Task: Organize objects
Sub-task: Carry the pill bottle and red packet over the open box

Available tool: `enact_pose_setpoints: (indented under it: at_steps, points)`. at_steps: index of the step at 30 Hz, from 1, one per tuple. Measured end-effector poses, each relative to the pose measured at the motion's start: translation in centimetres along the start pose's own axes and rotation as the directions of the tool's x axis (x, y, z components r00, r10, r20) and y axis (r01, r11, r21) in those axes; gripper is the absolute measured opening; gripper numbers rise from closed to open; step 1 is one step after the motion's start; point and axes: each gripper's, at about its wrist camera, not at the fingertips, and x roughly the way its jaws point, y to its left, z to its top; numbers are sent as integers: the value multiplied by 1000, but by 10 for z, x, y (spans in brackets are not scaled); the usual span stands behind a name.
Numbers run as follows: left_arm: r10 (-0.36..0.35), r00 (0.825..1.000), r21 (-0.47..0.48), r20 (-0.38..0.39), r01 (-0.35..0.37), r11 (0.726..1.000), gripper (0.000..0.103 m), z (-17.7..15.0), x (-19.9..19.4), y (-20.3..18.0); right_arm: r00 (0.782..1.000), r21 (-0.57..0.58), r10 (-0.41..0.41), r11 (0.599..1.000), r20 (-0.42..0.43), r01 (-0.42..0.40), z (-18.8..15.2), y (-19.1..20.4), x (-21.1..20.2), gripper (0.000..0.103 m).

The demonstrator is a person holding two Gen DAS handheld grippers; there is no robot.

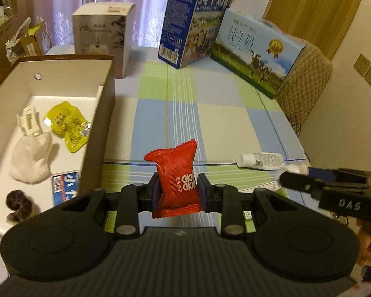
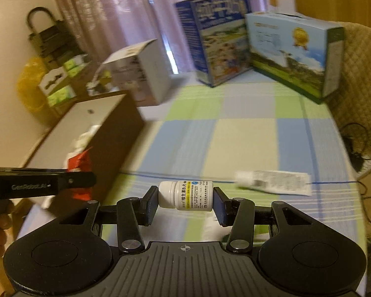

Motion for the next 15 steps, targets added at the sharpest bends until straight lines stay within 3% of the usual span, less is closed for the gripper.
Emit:
enact_pose_setpoints:
  at_steps: [5,15]
  points:
    - [0,1000,-6,20,0,1000,26,-9,-27,17,996,-42,86,995,-17,-86,-6,42,3,43]
    - [96,993,-74,62,-91,993,26,-25,-78,87,975,-120,210,969,-73,-217,-16,130,32,43]
